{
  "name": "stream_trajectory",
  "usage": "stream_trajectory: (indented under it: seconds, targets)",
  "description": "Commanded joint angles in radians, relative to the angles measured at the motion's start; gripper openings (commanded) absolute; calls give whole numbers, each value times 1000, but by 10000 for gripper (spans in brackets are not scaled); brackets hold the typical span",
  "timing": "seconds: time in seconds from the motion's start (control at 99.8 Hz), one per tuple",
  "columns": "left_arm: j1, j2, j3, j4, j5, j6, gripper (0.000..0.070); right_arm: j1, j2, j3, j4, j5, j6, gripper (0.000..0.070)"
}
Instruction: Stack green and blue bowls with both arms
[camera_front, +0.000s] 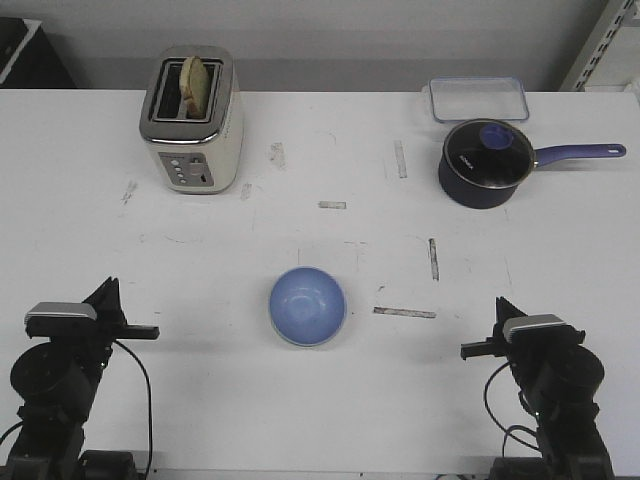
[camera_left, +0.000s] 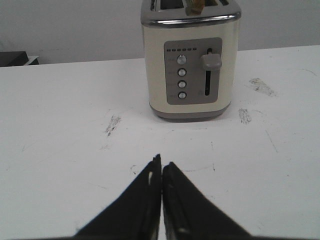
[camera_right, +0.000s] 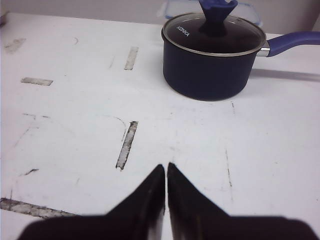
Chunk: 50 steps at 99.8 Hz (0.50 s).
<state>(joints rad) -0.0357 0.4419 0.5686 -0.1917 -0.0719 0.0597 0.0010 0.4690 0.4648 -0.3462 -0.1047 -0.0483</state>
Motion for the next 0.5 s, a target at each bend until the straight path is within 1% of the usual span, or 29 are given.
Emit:
stream_trajectory:
  seconds: [0.0, 0.341, 0.491]
  targets:
    - [0, -3, 5, 13, 3, -8, 2, 0, 3, 6, 13, 0, -5, 0]
    - [-1, -56, 3, 13, 3, -7, 2, 0, 3, 6, 13, 0, -5, 0]
    - [-1, -133, -75, 26, 1, -8, 1, 0, 3, 6, 13, 0, -5, 0]
